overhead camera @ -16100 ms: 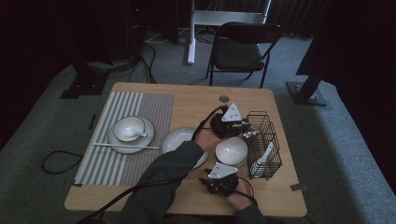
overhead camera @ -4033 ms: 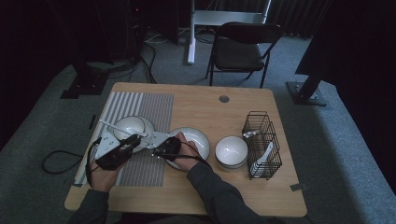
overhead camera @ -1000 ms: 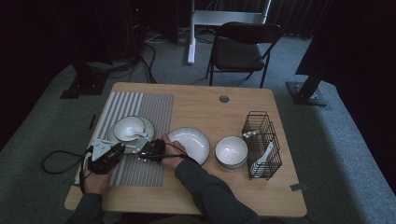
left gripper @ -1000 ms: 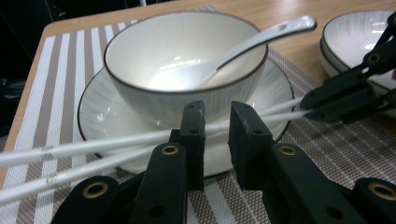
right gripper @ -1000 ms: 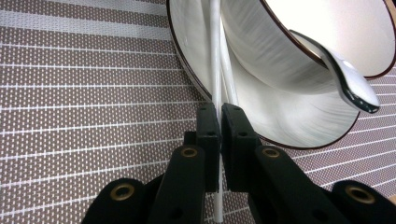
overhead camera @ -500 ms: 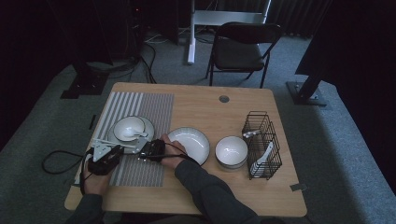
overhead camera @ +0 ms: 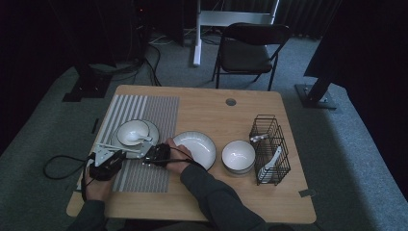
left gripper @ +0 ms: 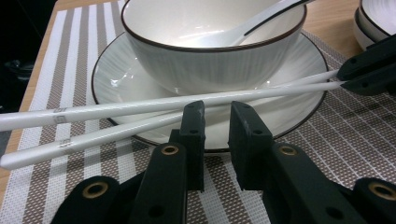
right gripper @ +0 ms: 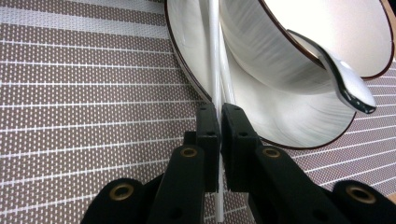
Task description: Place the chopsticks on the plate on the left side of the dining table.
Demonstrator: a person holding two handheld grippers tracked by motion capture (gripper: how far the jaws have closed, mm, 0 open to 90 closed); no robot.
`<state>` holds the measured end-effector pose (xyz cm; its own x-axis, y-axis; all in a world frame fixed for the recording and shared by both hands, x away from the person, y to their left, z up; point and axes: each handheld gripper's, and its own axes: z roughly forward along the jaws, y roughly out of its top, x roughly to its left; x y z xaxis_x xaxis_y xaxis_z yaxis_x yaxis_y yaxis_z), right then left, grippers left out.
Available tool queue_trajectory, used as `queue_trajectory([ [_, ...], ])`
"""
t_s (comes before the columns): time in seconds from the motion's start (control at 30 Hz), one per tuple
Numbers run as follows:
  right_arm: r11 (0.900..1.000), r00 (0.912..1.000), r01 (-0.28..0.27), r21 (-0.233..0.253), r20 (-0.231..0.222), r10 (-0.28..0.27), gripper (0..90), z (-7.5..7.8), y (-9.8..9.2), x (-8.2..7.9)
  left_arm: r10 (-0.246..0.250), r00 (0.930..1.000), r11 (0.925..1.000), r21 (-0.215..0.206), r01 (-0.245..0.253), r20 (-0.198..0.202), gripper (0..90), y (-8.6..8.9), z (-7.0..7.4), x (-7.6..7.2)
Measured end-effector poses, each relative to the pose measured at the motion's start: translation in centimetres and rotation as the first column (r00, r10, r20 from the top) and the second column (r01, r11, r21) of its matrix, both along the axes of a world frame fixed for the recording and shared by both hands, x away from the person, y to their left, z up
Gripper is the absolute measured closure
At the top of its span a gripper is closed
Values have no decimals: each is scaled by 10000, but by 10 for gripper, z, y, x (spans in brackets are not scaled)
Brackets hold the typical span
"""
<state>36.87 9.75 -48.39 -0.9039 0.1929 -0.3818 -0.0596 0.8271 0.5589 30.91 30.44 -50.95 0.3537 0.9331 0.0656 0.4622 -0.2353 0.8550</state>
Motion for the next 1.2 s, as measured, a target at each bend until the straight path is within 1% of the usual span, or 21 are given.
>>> queue_trajectory([
  [0.7, 10000, 10000, -29, -31, 68, 29, 847, 1, -2, 0, 113, 9999, 9999, -90, -113, -5, 766, 3, -1, 1],
  [1.2, 9999, 9998, -7, 116, 185, 5, 827, 5, -3, -3, 86, 10000, 9999, -80, -86, -7, 766, 2, -1, 2],
])
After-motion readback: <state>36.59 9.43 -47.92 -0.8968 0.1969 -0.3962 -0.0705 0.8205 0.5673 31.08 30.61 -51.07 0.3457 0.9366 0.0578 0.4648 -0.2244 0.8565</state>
